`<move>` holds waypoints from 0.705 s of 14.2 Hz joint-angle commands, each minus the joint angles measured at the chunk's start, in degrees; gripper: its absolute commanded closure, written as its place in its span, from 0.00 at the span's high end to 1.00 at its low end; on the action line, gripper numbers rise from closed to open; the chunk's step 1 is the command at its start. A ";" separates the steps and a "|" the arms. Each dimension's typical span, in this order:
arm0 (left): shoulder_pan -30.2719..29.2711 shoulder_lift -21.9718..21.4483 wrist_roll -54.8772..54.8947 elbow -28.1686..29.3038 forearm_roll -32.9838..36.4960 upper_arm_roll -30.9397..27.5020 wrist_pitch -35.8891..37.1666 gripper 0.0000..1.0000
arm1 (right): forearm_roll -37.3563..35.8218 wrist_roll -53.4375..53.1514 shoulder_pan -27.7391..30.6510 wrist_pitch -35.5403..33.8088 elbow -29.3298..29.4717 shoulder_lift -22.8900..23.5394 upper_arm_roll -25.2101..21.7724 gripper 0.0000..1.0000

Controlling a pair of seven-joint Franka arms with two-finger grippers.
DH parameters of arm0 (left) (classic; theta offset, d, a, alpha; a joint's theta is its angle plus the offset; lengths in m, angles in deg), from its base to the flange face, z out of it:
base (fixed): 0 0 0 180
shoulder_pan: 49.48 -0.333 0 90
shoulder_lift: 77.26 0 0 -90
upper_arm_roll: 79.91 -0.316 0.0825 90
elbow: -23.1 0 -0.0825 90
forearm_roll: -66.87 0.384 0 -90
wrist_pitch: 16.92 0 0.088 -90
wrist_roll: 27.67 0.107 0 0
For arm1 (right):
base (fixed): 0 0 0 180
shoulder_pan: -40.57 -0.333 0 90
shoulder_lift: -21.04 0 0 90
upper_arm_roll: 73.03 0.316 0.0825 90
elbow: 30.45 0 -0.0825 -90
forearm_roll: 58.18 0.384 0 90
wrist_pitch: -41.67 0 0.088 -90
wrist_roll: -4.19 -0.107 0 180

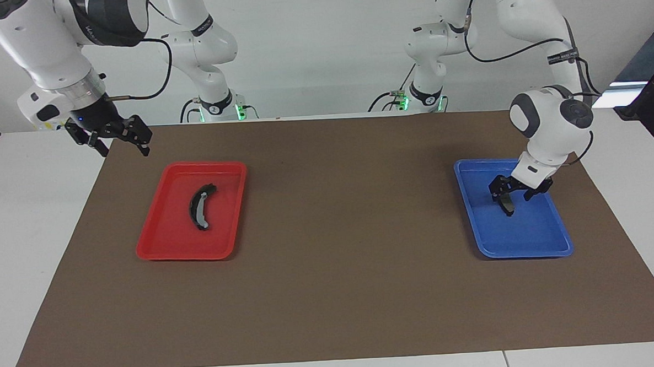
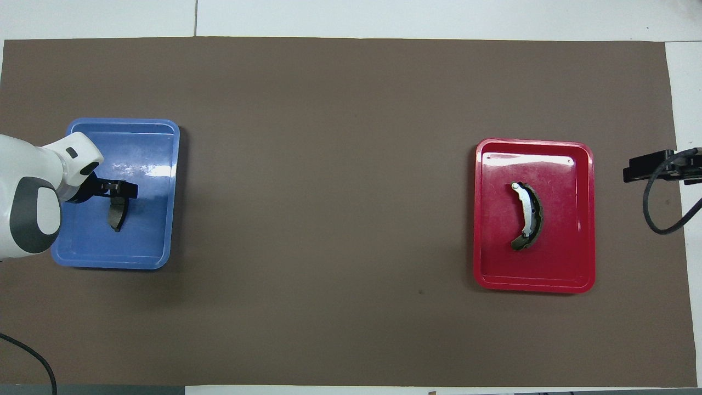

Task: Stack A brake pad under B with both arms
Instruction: 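Reach the left gripper down and grasp the small brake pad, then grasp the large brake pad with the right gripper while the left gripper lifts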

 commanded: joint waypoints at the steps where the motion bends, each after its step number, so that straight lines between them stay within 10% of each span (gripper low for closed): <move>1: -1.07 1.10 1.37 1.40 -0.41 0.16 -3.35 0.97 | -0.71 0.26 0.17 5.37 -7.46 -3.75 0.28 1.00; 10: -2.21 2.07 3.13 2.27 -0.41 0.16 -4.16 0.89 | 0.25 -1.33 -5.27 26.28 -19.95 5.19 0.36 1.00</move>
